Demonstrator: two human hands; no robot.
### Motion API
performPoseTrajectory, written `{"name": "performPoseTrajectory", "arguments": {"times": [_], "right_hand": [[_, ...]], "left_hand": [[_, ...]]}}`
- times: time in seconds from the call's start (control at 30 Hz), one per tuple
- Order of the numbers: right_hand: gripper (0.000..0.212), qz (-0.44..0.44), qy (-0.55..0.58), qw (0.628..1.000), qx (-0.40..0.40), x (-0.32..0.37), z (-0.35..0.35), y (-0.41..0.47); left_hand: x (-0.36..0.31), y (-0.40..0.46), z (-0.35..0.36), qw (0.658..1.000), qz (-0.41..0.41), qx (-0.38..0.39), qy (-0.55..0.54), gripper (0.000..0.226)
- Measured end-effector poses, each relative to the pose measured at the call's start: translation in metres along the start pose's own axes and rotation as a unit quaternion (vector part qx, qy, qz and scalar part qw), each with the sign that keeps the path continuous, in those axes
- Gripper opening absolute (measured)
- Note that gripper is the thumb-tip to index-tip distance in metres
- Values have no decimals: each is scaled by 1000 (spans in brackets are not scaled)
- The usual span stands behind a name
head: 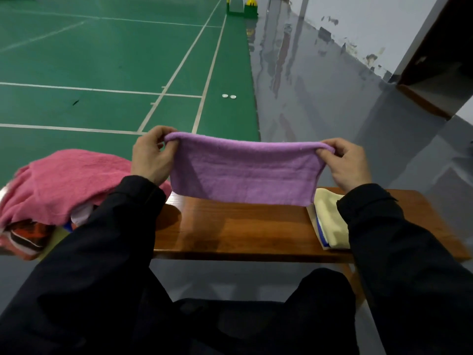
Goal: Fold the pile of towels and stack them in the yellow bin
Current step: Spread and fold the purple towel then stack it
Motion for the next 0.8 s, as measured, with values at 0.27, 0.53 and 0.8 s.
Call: {"name": "performPoseTrajectory", "arguments": {"times": [0.27, 0.53, 0.8], "right_hand": [[17, -49, -115, 991, 40, -20, -19, -60], [27, -183, -446, 823, 299, -90, 50, -169], [34, -59, -344, 898, 270, -86, 98, -141]], "left_hand": [[12, -91, -15, 998, 62, -2, 22, 19], [106, -221, 38, 923, 93, 280, 247, 30], [115, -163, 76, 944, -23, 195, 266, 29]]}}
Point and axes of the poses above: each hand's wrist, its own y-axis towards the middle knuckle, its own z-axis out of the palm, x = y × z, the point moved 8 cm from there along y, towards the middle knuckle, and after that the axes turned 9 degrees about -x, right-handed, at the moved point
